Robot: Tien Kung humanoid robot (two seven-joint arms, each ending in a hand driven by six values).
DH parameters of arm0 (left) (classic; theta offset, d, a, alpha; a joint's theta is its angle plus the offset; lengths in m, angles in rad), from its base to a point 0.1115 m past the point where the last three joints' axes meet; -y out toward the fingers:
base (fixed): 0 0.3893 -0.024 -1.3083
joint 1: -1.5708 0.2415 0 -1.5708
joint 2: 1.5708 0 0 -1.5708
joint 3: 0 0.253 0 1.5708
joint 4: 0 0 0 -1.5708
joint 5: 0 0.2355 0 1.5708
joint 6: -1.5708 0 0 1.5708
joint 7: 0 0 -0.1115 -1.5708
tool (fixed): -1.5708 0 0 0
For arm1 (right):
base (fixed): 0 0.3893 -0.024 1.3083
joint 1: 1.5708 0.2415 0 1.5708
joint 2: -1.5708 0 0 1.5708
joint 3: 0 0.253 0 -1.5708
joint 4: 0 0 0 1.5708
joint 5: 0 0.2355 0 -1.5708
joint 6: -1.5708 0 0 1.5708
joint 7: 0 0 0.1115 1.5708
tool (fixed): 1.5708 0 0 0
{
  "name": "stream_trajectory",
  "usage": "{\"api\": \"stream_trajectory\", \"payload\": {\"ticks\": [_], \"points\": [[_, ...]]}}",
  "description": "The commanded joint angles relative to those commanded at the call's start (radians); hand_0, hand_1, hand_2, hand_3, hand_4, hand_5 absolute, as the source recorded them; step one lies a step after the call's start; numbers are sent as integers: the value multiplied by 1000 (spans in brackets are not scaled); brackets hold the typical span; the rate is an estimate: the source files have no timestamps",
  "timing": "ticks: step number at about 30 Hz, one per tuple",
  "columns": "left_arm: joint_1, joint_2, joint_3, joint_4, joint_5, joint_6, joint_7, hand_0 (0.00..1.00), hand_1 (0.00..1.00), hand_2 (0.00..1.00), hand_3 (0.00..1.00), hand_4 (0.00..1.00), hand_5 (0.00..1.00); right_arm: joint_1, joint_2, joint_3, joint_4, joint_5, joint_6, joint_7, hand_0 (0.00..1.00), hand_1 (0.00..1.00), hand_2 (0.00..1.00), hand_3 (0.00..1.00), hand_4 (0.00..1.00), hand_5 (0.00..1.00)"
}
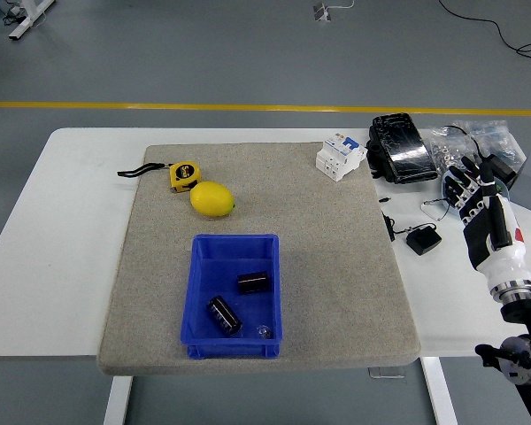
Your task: Pick up the battery,place it into the box
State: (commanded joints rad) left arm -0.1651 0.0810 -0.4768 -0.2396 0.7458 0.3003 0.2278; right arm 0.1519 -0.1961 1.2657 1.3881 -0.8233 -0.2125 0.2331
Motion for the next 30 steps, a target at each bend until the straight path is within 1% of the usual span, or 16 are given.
{"api": "stream_trajectory", "payload": {"ticks": [4,10,11,12,16,17,18,30], "points": [[2,-1,-1,0,-1,1,1,556,562,623,585,630,604,0,1,-2,-1,1,8,-3,965,895,878,896,998,940],[9,0,-15,-1,22,-3,9,556,562,624,585,631,606,-3,2,3,2,-3,24,-24,955,891,870,894,998,947],[10,0,-17,-1,27,-4,10,555,563,626,585,630,603,-2,1,5,2,-4,28,-30,931,874,857,886,998,951],[11,1,-19,-1,29,-4,11,555,563,626,585,630,603,-2,1,6,3,-4,30,-34,931,874,857,886,998,951],[16,1,-27,-2,41,-5,15,555,563,626,585,630,603,-3,2,4,5,4,26,-39,931,874,857,886,998,951],[18,2,-27,-3,42,-6,15,555,565,627,585,629,601,-4,3,4,5,7,24,-38,917,866,857,899,998,972],[20,2,-27,-3,41,-6,15,555,565,627,585,629,601,-6,5,3,4,8,23,-38,917,866,857,899,998,972],[30,4,-37,-2,58,-10,20,556,567,627,585,628,598,-10,8,-13,-1,11,27,-42,920,864,857,898,998,990]]}}
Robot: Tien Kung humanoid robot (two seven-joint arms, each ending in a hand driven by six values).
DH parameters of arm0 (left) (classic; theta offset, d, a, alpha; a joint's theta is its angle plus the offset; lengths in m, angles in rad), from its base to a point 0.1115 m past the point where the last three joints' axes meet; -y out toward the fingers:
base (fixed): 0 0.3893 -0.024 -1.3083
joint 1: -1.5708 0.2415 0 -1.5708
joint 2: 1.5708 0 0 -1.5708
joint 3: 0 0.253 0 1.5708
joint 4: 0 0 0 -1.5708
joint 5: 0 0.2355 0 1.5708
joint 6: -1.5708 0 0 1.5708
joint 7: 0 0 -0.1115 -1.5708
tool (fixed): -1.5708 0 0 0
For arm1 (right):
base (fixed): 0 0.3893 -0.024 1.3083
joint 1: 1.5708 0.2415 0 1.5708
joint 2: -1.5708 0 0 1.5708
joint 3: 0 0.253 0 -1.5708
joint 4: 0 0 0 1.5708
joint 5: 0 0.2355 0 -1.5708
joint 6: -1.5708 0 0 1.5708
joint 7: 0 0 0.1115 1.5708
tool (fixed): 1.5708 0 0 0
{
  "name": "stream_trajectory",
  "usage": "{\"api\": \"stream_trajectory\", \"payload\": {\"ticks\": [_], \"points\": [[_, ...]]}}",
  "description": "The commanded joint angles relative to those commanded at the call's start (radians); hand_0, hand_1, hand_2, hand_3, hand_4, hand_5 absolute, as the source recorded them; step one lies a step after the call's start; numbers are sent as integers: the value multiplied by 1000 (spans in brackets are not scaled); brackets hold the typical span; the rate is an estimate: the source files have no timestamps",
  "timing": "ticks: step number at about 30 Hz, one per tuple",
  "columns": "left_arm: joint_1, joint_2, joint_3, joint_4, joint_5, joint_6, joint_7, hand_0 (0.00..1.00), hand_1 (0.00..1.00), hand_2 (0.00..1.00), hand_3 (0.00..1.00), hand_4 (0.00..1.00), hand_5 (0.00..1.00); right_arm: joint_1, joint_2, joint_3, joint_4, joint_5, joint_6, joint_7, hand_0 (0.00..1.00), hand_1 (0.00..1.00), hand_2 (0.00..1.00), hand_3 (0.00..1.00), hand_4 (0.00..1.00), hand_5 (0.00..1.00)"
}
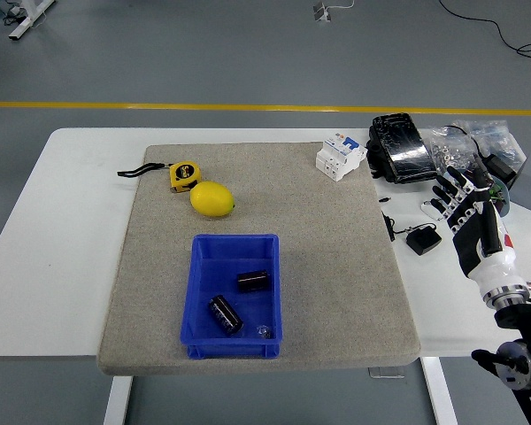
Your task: Pick up the battery,place it into the box
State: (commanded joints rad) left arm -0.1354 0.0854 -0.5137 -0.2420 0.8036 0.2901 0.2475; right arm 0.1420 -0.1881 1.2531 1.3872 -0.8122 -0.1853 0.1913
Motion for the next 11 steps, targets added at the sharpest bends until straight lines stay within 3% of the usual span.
{"api": "stream_trajectory", "payload": {"ticks": [11], "points": [[-6,1,20,1,-34,4,-11,555,566,625,585,629,600,9,-2,-8,-1,2,1,-5,914,863,857,897,998,996]]}}
